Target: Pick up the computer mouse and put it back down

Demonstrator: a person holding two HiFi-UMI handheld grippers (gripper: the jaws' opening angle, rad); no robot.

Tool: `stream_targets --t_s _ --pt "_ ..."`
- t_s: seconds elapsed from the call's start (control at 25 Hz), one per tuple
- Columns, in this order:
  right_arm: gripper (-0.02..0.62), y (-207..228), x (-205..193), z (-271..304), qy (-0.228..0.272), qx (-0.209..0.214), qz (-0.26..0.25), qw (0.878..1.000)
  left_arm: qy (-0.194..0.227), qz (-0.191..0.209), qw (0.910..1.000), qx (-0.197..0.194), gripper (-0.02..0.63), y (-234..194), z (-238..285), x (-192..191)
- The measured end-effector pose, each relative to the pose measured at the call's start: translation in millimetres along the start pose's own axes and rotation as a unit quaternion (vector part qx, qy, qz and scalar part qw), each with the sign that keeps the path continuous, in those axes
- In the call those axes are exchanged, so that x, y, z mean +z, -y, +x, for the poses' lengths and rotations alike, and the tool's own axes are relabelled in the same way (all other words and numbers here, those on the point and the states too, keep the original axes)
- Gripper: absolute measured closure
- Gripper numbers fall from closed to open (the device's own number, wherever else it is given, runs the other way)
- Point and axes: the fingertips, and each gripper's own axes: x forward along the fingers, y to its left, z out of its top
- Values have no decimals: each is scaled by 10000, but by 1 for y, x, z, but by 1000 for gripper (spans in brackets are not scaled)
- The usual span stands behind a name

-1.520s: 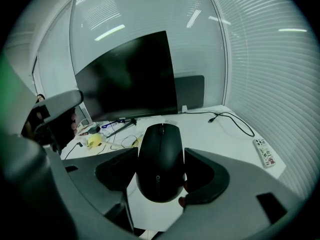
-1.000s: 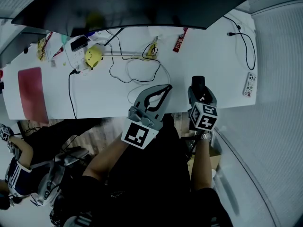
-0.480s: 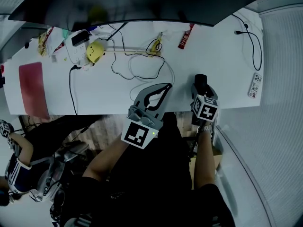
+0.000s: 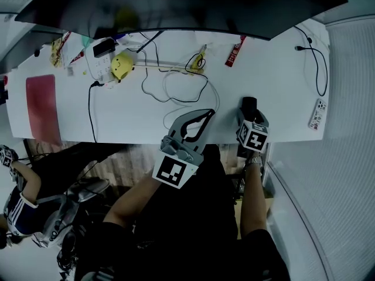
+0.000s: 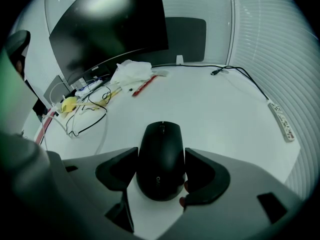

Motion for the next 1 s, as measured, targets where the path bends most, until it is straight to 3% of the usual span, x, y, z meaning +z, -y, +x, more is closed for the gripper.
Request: stream_targets --t_s 0.2,0.48,0.64,0.8,1.0 --pt "308 -2 0 5 -14 22 -37 10000 -183 256 9995 -56 600 -4 -3 -5" --pt "299 -7 12 -5 213 115 60 9997 27 -82 9999 123 600 -11 0 0" --pt "301 -5 25 -21 465 23 81 9989 -102 277 9996 -19 600 -9 -1 1" --pt "307 -9 40 -41 783 124 337 9963 149 -152 9996 162 600 -15 -2 11" --pt "540 -21 63 -74 1199 101 623 9908 180 -377 9989 197 600 -26 -4 22"
